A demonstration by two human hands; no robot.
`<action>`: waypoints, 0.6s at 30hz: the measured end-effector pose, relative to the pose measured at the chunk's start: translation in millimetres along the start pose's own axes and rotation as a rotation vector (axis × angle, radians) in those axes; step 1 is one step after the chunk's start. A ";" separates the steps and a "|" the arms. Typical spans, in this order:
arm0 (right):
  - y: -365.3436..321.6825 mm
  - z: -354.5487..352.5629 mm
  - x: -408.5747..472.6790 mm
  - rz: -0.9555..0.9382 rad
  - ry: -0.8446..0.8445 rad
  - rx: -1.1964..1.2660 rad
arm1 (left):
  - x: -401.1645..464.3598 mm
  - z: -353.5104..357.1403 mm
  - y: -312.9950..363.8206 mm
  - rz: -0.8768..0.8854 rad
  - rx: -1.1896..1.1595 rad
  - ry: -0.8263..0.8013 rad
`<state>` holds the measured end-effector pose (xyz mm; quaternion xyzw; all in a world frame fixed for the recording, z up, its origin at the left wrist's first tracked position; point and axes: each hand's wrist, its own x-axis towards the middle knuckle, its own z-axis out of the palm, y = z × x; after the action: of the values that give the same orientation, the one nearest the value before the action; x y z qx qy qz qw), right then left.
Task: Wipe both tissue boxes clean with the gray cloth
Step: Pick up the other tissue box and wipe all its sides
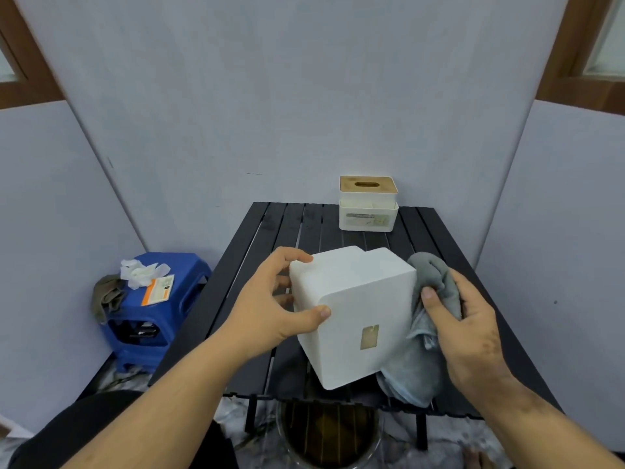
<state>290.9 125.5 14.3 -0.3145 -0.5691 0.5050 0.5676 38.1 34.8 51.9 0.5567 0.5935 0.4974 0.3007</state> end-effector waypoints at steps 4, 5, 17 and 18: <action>-1.2 -7.7 -6.4 0.045 -0.025 0.106 | -1.1 -7.9 2.9 0.064 0.026 -0.077; -2.3 -10.2 -5.9 0.065 -0.036 0.119 | -1.2 -9.7 3.4 0.080 0.053 -0.094; 2.6 -15.5 -10.3 0.317 -0.137 0.227 | -1.4 -17.0 -5.1 0.254 0.535 -0.154; 1.9 -14.5 -10.5 0.323 -0.142 0.229 | -2.7 -17.5 -7.3 0.253 0.538 -0.150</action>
<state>306.2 119.4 6.9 -0.2986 -0.4886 0.6716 0.4701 20.0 28.6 50.3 0.7211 0.6060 0.3134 0.1210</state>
